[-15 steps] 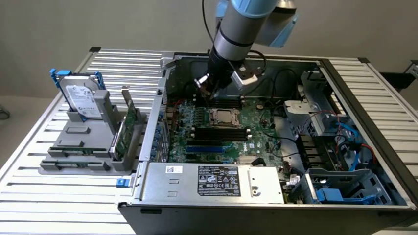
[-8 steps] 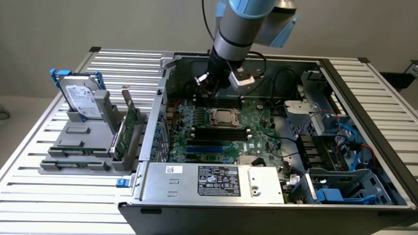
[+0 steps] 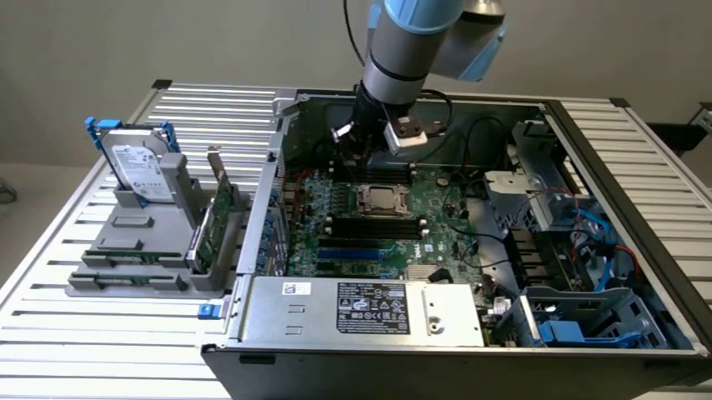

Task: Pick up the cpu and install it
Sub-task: 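Close the cpu cover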

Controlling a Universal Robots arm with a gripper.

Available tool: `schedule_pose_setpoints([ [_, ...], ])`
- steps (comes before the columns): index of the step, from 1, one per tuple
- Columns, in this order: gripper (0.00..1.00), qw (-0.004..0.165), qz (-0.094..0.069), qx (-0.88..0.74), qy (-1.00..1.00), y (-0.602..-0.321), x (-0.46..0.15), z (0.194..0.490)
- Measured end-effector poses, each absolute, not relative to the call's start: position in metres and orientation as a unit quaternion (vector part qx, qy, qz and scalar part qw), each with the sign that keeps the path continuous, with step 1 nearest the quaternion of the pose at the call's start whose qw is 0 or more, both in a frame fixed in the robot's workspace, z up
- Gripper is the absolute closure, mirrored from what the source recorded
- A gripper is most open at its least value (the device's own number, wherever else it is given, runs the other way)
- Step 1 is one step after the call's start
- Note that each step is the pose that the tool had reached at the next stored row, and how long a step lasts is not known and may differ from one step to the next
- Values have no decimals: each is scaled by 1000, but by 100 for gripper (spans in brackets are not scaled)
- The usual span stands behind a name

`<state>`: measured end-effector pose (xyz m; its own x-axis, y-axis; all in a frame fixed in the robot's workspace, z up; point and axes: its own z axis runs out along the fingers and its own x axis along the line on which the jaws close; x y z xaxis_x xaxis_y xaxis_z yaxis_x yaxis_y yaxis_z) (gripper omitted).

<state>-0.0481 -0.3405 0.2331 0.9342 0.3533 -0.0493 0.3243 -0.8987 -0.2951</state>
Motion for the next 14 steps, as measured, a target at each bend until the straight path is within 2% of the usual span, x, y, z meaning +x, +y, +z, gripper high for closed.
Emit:
schedule_pose_setpoints([
  [8,89,142,51,-973,-174,-346,-73,236],
  [14,89,143,50,-974,-171,-347,-74,251],
])
